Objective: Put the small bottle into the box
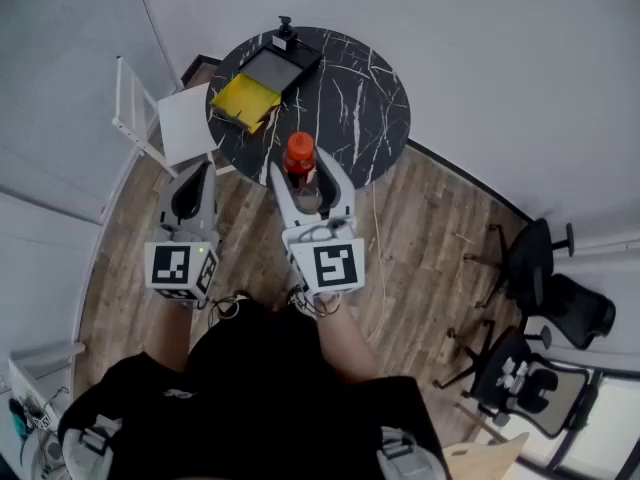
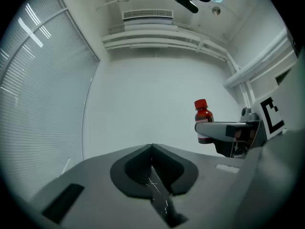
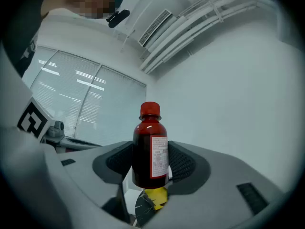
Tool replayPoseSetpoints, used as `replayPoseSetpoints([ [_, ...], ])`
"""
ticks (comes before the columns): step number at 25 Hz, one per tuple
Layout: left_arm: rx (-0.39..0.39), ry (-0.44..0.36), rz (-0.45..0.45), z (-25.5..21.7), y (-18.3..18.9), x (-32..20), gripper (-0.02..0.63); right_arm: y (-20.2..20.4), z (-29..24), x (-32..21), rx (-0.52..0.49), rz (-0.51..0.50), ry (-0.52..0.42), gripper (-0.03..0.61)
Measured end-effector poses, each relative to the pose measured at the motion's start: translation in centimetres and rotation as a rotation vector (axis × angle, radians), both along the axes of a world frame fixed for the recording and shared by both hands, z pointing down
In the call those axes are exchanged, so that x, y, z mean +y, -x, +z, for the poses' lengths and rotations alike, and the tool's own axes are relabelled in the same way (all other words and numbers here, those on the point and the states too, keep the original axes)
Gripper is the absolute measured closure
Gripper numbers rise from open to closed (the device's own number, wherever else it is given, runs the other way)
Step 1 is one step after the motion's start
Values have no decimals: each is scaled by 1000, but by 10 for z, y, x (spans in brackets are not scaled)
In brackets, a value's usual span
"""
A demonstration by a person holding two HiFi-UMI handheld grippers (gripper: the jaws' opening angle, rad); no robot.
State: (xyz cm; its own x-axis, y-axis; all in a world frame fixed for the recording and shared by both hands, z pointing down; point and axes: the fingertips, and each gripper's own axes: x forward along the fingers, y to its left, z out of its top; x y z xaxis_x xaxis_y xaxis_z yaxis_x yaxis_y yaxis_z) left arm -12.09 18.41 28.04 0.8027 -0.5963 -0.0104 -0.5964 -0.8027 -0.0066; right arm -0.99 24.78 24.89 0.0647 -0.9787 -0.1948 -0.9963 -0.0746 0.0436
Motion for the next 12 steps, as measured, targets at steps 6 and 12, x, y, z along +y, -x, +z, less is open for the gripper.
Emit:
replayPoseSetpoints([
  [6,-24,25,-5,8,9,1,614,4,2,2,-13,-6,17,367],
  [12,-38,39,25,18,32,-7,614,27,6,-7,-34,16,9,367],
])
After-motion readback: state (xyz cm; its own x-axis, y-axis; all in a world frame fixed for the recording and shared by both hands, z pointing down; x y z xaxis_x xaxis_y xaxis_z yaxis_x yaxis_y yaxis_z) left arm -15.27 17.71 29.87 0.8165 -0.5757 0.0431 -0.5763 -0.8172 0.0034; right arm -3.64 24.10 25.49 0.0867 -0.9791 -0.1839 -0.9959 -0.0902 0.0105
